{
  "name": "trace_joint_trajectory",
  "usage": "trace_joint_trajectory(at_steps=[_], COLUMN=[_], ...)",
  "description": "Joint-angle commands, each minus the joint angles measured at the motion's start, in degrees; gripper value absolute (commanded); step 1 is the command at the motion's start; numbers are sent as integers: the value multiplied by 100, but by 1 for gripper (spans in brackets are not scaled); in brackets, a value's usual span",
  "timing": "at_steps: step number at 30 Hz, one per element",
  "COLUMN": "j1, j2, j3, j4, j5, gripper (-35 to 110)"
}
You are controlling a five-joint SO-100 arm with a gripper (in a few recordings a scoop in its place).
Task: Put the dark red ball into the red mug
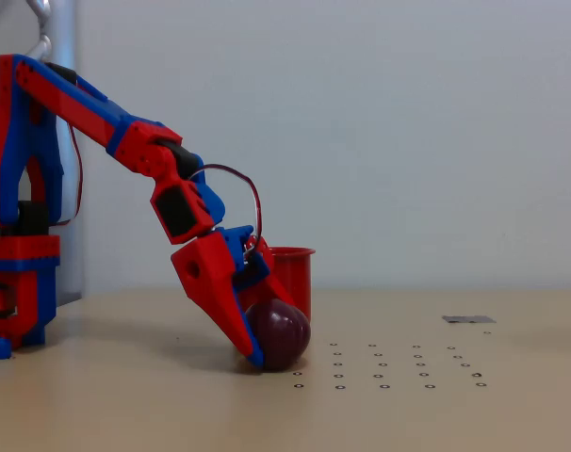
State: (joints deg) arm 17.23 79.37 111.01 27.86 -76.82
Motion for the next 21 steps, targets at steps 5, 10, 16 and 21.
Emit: trace_joint_trajectory(at_steps=[5,10,16,21], j1=[-211,-439,-791,-1415], j2=[809,1635,2619,3305], j3=[-624,-870,-1020,-1125], j4=[334,949,2241,3498], j5=[527,1582,2558,3419], gripper=[24,24,23,22])
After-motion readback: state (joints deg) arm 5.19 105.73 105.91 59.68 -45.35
